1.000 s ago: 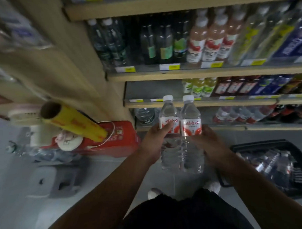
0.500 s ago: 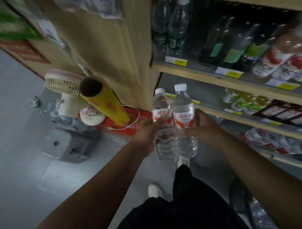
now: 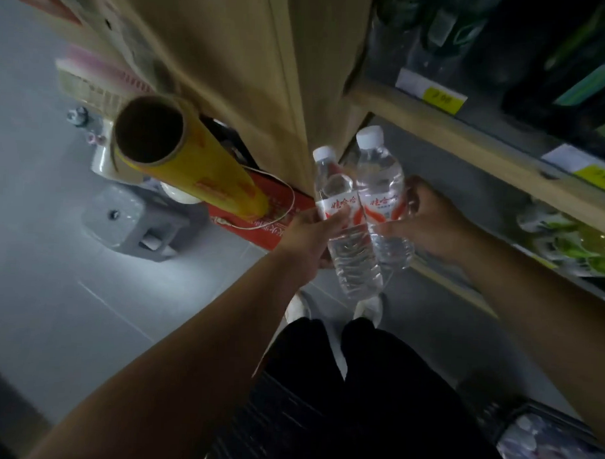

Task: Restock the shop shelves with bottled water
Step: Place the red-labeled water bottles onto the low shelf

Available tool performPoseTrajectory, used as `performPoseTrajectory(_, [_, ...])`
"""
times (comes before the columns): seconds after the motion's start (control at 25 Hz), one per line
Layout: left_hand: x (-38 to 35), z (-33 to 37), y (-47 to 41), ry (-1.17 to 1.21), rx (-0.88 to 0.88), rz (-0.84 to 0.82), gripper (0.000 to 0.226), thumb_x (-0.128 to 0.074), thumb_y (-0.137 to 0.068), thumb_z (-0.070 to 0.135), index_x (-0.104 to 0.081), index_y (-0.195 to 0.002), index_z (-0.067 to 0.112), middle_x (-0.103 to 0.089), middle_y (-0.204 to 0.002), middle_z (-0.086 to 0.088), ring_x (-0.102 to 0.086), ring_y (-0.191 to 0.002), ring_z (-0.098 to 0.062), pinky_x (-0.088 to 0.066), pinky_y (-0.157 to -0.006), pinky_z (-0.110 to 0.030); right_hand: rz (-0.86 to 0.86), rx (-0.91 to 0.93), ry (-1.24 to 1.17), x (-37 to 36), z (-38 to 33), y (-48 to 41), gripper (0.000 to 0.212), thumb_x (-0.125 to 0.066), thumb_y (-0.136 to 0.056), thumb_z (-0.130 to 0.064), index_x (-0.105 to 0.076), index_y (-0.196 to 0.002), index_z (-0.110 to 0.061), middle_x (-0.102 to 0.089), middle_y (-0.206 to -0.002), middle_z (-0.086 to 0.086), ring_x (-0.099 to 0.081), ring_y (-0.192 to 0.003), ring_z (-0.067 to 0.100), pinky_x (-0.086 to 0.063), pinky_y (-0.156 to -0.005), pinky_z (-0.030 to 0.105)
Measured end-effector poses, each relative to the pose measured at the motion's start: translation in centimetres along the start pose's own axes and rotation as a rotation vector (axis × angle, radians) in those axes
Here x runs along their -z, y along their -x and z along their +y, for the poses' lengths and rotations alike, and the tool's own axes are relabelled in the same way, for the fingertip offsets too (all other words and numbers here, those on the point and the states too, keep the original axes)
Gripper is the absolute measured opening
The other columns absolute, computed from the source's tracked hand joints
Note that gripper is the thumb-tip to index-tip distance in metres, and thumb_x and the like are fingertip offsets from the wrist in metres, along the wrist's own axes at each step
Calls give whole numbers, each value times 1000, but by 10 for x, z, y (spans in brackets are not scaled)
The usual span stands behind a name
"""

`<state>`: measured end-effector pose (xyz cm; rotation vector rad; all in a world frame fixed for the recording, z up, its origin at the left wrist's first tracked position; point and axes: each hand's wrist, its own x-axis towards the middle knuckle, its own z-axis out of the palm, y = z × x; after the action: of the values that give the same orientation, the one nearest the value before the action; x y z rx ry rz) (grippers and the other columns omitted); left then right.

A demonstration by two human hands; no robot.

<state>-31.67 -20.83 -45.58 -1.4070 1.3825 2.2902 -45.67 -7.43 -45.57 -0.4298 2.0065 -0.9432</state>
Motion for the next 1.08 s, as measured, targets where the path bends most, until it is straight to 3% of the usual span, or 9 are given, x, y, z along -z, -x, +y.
performPoseTrajectory(0.2, [3,-12,-51,-72,43,21,24,-66,-91,33,-57,-107,16,-74,-100,-2,-73,-84,-15,-61,-62,-40,53,13,30,-14,34,-48,69,-86,-67,-26,-50,-125,-29,-59,-101,-19,-55,-93,-3,-43,-74,19])
performPoseTrajectory(0.32, [8,-23,-83,-110,73,24,40,-67,-89,39,-55,-118,15,-68,-117,-7,-69,-100,-22,-60,-62,-41,89,44,68,-21,59,-74,74,-87,-64,-27,-48,-127,-30,-60,-113,-13,-58,-104,10,-46,-85,29])
performPoseTrajectory(0.48, [6,-35,-120,-173,82,-9,49,-67,-86,46,-53,-127,21,-66,-121,-3,-65,-108,-25,-59,-72,-49,178,130,149,-19,80,-101,83,-88,-62,-24,-45,-132,-23,-56,-123,-7,-54,-115,16,-43,-91,28])
performPoseTrajectory(0.6, [9,-40,-144,-181,5,7,34,-68,-86,44,-61,-113,23,-71,-112,-2,-69,-102,-22,-59,-77,-50,304,241,197,-18,90,-119,80,-88,-64,-29,-47,-131,-20,-57,-124,-7,-52,-111,11,-41,-88,25])
performPoseTrajectory(0.72, [12,-42,-160,-194,-78,-12,18,-68,-86,41,-64,-96,27,-74,-101,2,-72,-93,-17,-58,-76,-44,443,363,240,-16,101,-135,78,-85,-66,-34,-46,-132,-21,-57,-129,-2,-54,-117,18,-49,-94,38])
performPoseTrajectory(0.84, [15,-41,-169,-198,-120,-10,27,-69,-76,45,-64,-94,25,-74,-102,-2,-73,-92,-17,-59,-75,-43,555,419,275,-16,110,-155,81,-84,-68,-31,-43,-137,-18,-55,-135,4,-53,-123,23,-50,-96,40])
performPoseTrajectory(1.0, [9,-45,-175,-214,-199,25,64,-70,-63,47,-60,-110,4,-70,-108,-12,-72,-92,-19,-59,-79,-54,776,529,213,-18,114,-177,82,-82,-71,-36,-44,-136,-6,-57,-133,9,-57,-120,27,-54,-92,36])
performPoseTrajectory(1.08, [8,-49,-179,-166,-223,27,47,-71,-70,40,-62,-103,7,-72,-98,-8,-73,-88,-18,-56,-82,-59,888,553,246,-19,117,-188,81,-82,-71,-37,-45,-134,-1,-60,-129,12,-60,-116,29,-51,-91,26])
